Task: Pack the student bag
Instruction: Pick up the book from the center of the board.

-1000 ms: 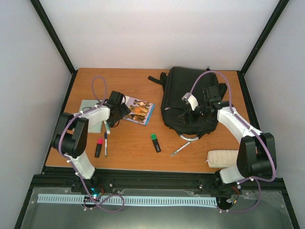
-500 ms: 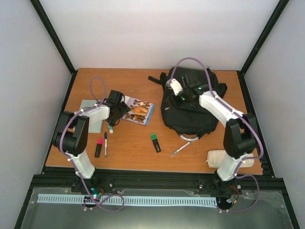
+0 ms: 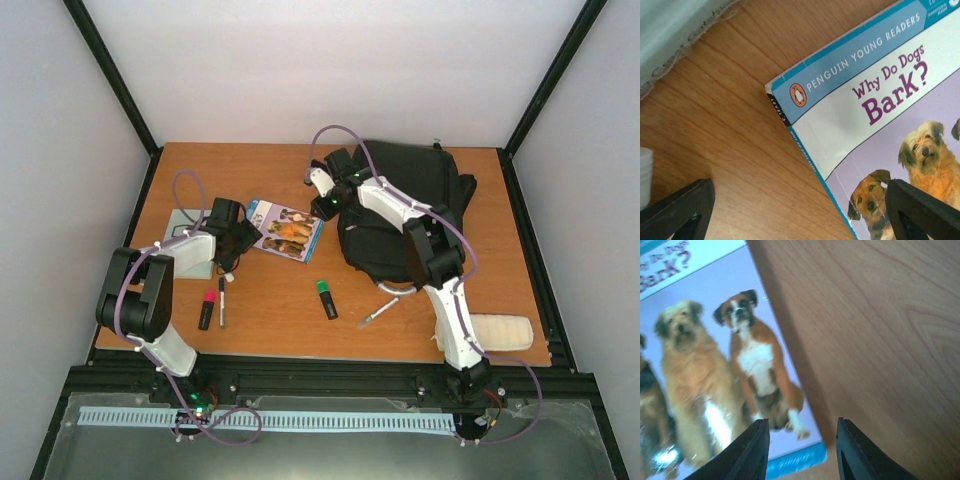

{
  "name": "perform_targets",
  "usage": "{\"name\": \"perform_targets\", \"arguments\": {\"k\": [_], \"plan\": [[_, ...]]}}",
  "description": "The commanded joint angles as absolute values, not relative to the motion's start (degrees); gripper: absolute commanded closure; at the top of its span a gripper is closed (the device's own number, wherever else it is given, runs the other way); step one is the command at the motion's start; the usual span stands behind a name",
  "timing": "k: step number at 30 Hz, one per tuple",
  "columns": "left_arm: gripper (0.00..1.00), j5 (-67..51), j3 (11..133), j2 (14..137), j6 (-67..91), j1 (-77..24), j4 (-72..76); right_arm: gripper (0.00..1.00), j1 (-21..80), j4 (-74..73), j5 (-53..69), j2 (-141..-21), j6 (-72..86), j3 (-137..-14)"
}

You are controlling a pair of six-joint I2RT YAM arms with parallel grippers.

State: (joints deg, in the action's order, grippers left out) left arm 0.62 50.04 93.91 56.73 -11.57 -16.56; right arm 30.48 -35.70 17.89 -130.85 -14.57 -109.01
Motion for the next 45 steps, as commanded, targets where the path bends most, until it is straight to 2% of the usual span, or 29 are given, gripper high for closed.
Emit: {"name": "perform_targets", "arguments": {"k": [1,4,9,14,25,42,45], "plan": [[0.09,-2.7,48.7,94.8,55.7,-11.1,-14.4,0.63,30.4,-41.1,17.4,-138.4,-11.2,-117.9],[0.17,-4.2,48.8,95.8,56.0,-11.1,-12.8,0.63,30.5,-42.2,16.9,-140.7,-11.3,-119.9],[0.18,-4.1,49.2,97.1,57.2,-11.1,-12.7,0.64,30.8,-44.0,14.5,-142.4,-11.8,-120.1],[0.19,-5.4,51.1,100.5,58.5,-10.9,-13.3,0.72,31.4,-46.0,12.4,-144.3,-13.4,-119.6],[0.23,-12.5,48.4,103.1,59.6,-9.7,-1.5,0.76,31.9,-47.4,13.7,-143.7,-14.0,-115.5],[0.39,-24.5,46.1,101.8,59.8,-9.9,16.2,0.80,33.4,-48.3,16.3,-144.0,-14.3,-113.6],[0.45,-25.4,46.1,101.5,60.1,-10.2,17.0,0.80,33.7,-48.3,17.0,-143.6,-14.2,-113.5]]}}
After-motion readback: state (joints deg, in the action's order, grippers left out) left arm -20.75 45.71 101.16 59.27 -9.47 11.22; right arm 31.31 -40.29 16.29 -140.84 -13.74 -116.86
